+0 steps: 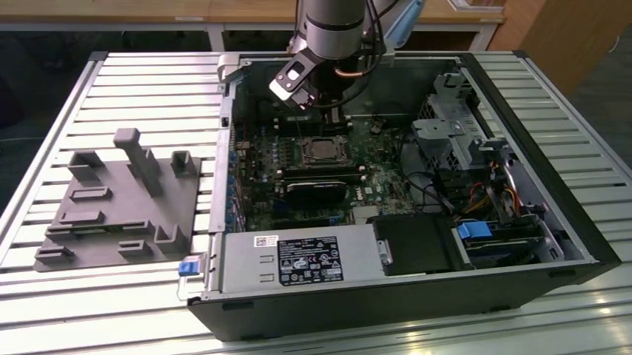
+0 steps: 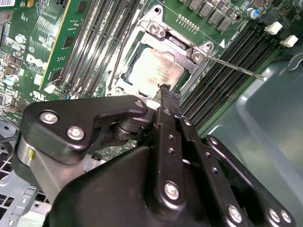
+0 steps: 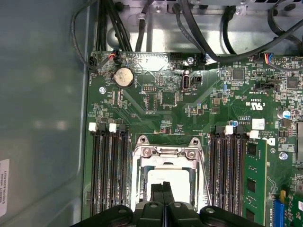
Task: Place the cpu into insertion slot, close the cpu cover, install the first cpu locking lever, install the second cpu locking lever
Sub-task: 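Install the first cpu locking lever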
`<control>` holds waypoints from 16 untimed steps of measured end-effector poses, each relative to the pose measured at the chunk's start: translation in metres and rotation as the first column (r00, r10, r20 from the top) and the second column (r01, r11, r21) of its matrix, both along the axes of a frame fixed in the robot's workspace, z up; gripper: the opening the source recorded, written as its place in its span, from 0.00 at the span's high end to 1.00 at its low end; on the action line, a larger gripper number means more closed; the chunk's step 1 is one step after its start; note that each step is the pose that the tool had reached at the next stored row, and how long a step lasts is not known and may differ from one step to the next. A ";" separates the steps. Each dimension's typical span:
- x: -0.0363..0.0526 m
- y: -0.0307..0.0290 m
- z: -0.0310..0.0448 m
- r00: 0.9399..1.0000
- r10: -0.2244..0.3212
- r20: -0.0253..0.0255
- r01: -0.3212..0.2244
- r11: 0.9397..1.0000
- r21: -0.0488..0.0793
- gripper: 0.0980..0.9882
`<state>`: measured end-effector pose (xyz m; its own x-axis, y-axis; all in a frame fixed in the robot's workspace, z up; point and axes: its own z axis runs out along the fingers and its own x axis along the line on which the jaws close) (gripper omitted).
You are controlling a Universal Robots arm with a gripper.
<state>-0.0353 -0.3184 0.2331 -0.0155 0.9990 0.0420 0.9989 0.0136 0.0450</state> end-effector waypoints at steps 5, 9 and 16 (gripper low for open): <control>-0.0001 -0.0001 0.0008 1.000 0.000 0.000 0.000 1.000 0.001 0.99; 0.0000 -0.0001 0.0053 1.000 0.000 0.000 0.000 1.000 0.003 0.99; 0.0000 -0.0001 0.0236 1.000 0.000 0.000 0.000 1.000 0.007 0.99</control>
